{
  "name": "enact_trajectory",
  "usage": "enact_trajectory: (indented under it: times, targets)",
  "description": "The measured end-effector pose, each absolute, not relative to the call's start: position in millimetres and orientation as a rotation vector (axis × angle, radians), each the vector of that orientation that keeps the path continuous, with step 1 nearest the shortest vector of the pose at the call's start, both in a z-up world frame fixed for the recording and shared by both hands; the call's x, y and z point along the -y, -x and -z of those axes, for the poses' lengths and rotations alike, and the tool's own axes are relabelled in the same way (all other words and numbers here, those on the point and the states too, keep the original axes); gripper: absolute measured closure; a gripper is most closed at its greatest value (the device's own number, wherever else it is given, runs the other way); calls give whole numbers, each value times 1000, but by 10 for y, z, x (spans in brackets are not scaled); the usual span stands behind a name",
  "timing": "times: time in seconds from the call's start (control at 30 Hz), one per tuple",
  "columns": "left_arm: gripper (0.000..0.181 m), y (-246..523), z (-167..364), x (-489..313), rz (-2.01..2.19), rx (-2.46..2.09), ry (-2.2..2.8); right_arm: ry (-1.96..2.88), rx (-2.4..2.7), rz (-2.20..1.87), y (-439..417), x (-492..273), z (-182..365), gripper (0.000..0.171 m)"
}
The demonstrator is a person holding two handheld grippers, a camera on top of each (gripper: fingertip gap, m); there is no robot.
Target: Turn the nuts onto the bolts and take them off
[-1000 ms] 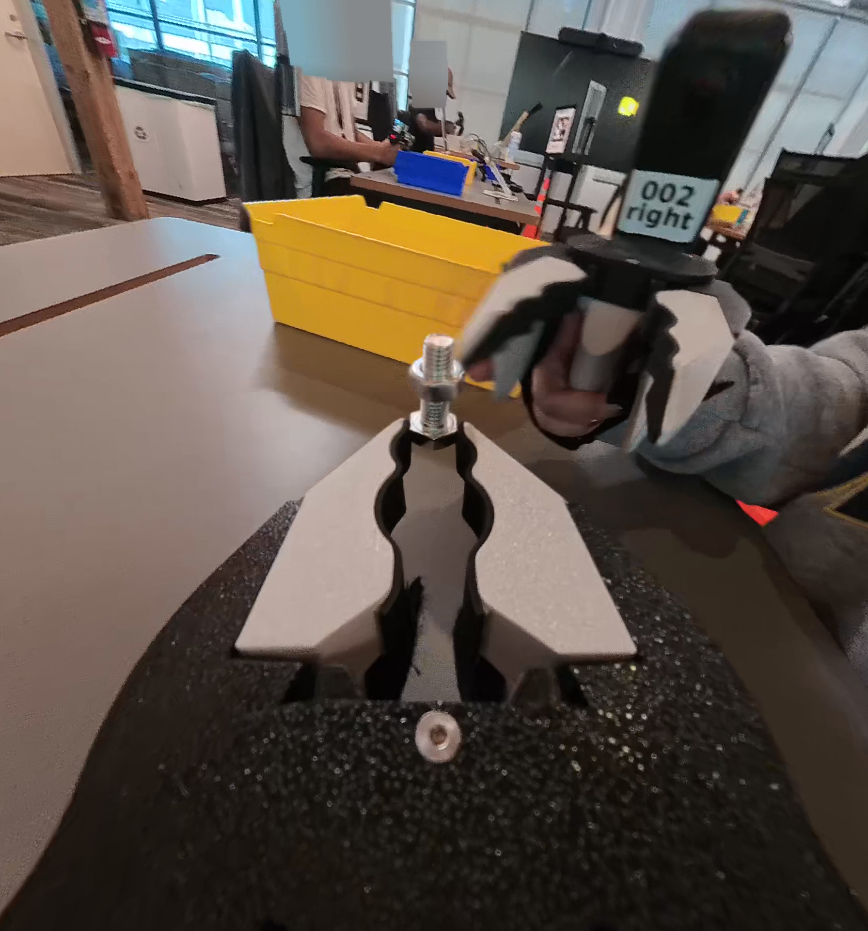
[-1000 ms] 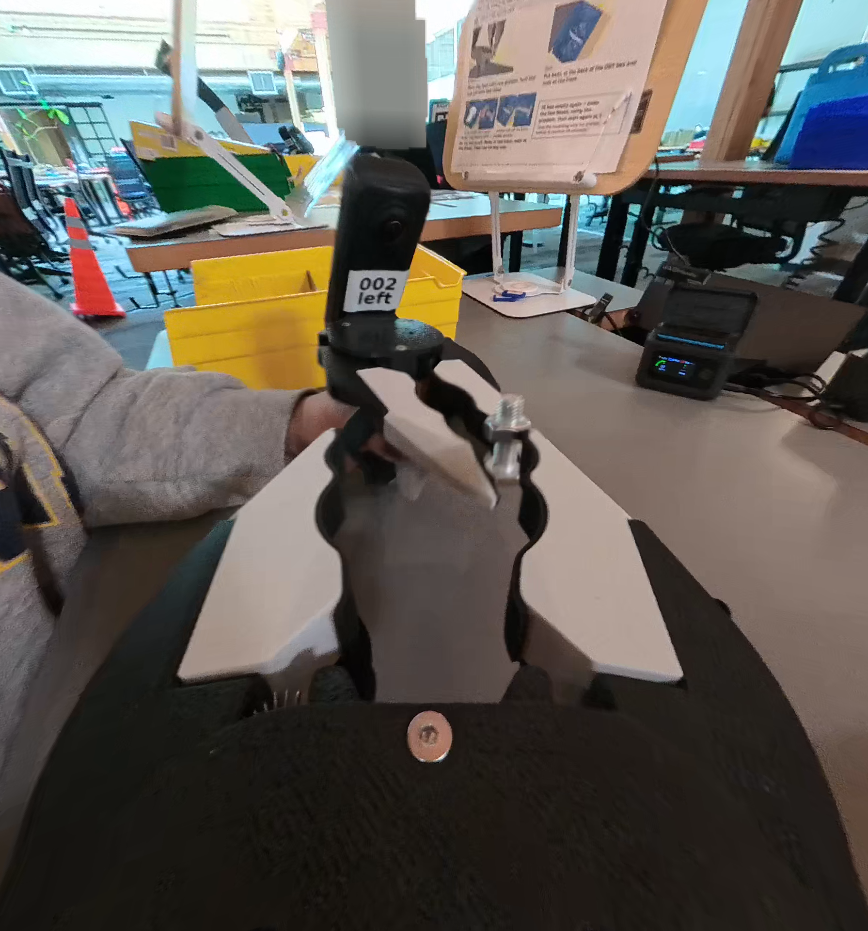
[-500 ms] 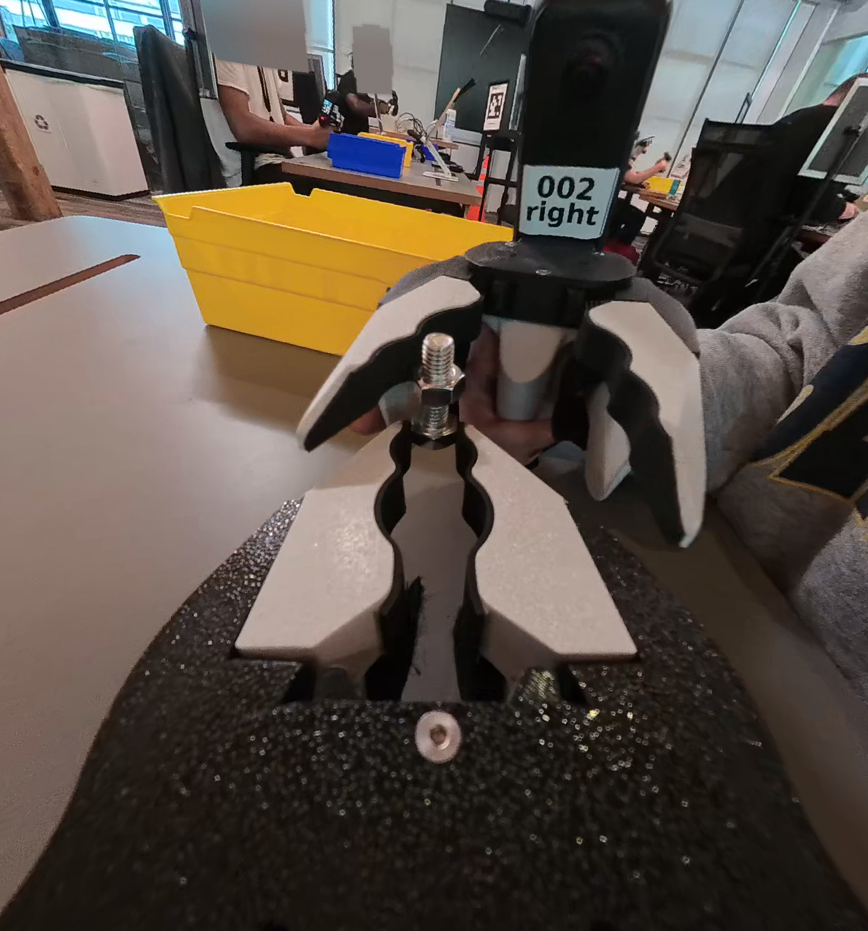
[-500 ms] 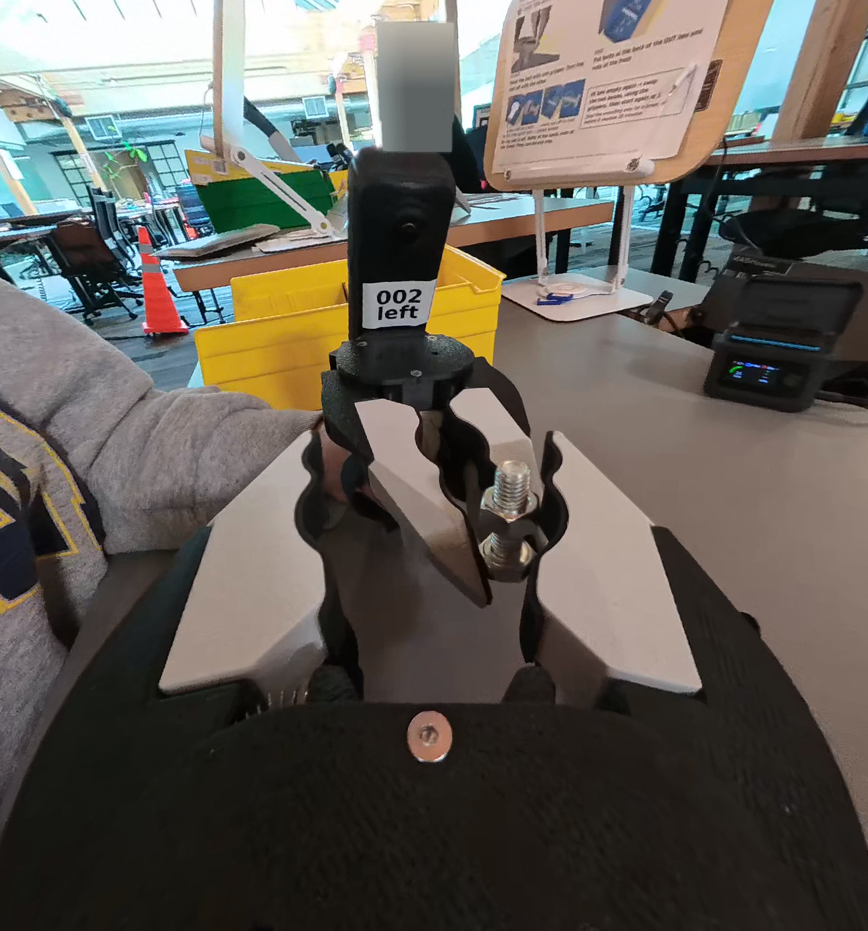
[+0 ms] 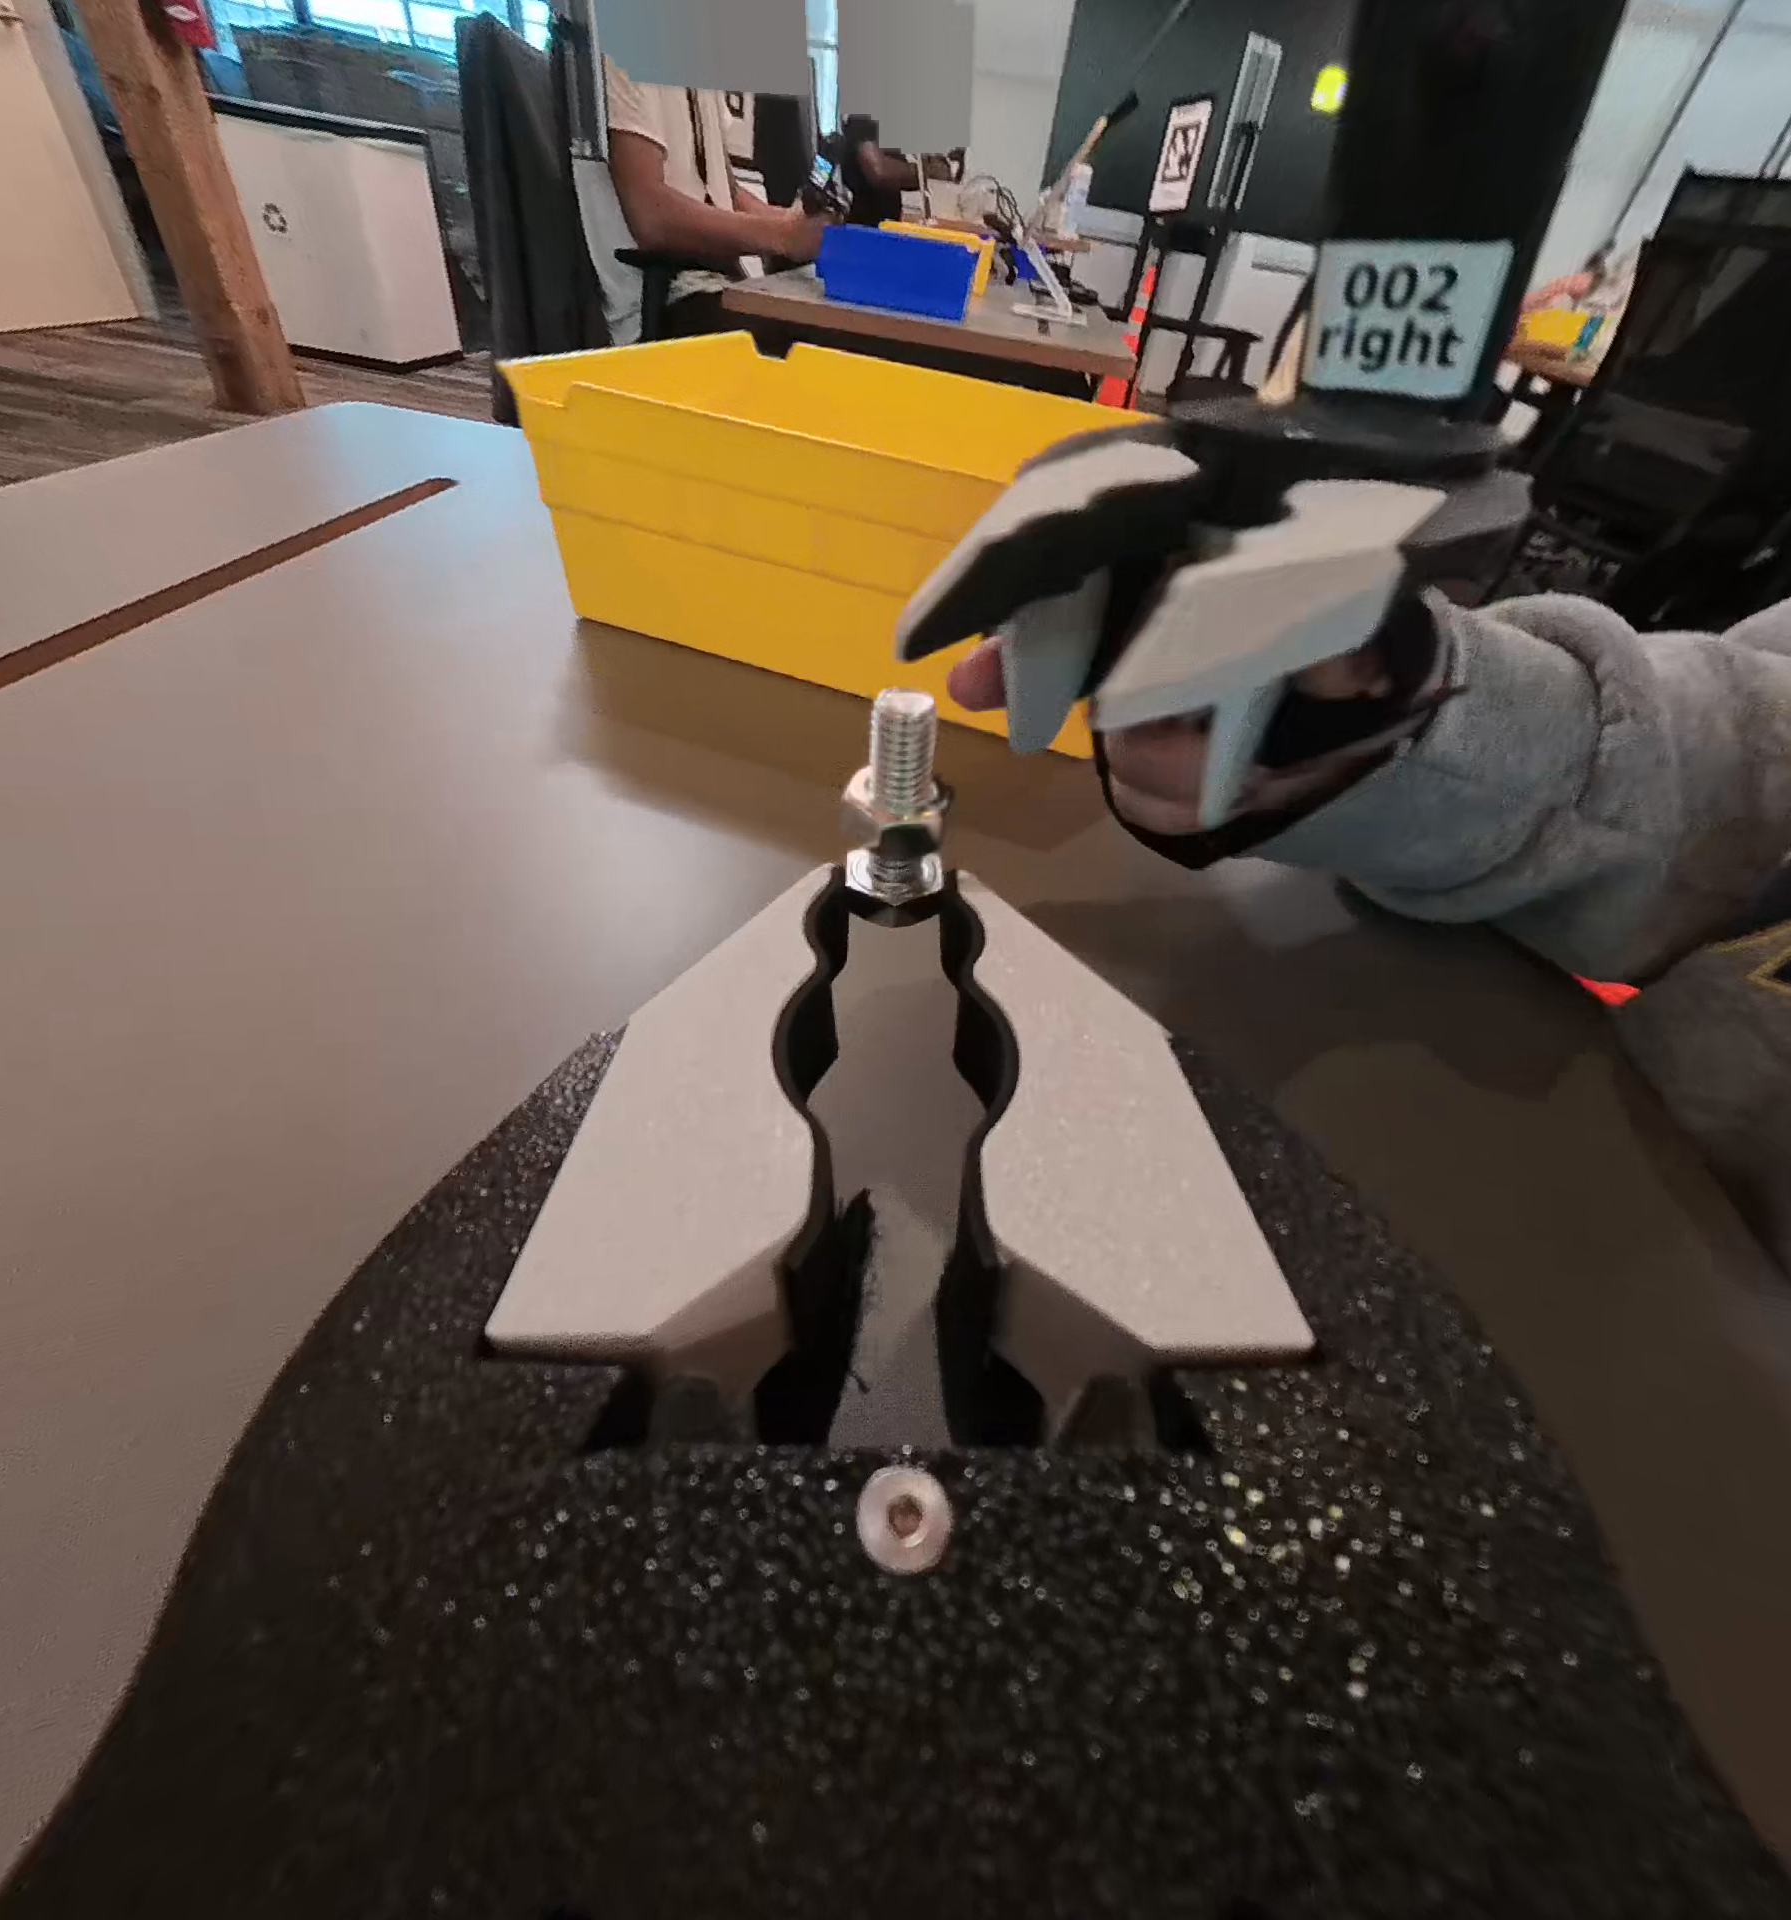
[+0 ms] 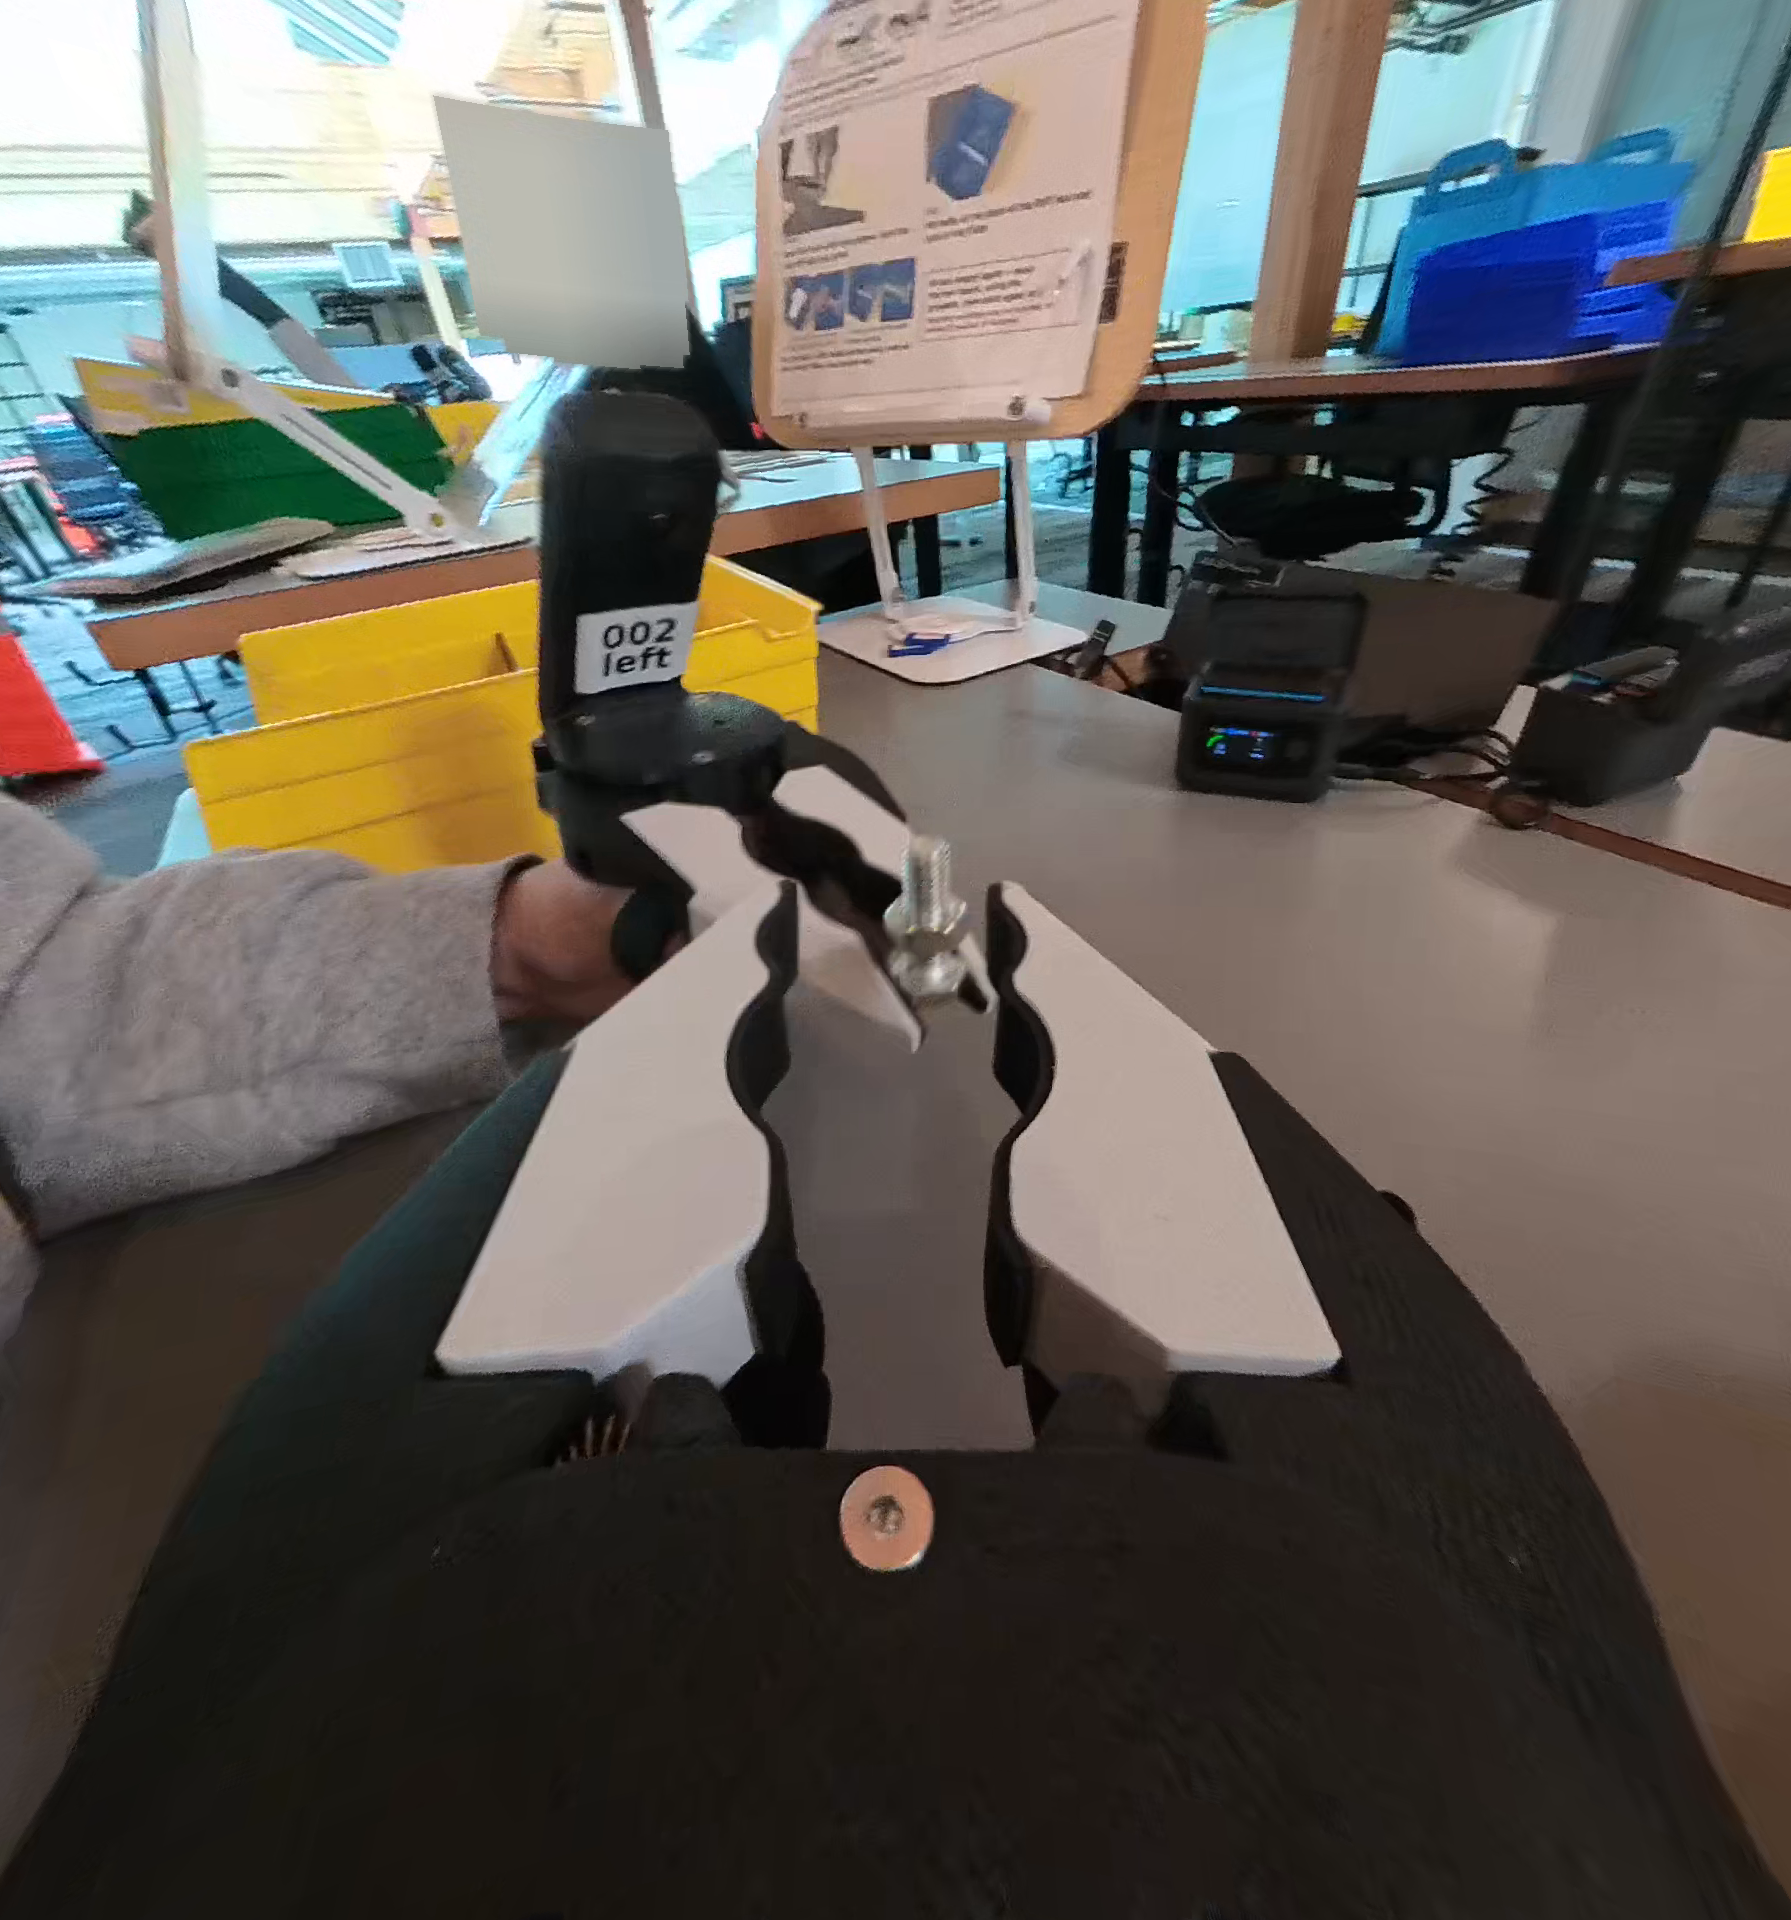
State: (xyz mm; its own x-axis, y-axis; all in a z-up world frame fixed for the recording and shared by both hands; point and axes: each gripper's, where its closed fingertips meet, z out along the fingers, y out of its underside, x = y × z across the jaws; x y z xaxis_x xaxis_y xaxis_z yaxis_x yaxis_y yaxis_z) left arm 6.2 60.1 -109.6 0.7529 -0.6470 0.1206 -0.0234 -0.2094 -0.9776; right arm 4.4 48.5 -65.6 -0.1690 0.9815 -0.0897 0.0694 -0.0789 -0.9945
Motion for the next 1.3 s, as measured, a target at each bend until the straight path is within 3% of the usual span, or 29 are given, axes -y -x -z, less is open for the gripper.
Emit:
enact_trajectory:
  times: [0.2,0.27,0.47,0.63,0.97,1.3]
  targets:
    - [166,-152,1093,-578,626,-577,1691,1267,1444,-1282,98,-465,764,148]
    - [166,-165,1090,-572,626,-586,1687,1264,1445,-1278,97,-460,763,162]
    - [166,-177,1033,-590,526,-607,1625,1279,1426,-1277,34,-498,730,163]
    - [129,58,949,-690,427,-462,1603,1294,1377,-1209,-125,-587,503,163]
    - [125,519,806,-728,282,-235,1536,1514,1272,-874,-981,-1328,115,163]
    - [130,512,817,-729,283,-235,1543,2134,1142,-748,-1907,-2025,908,163]
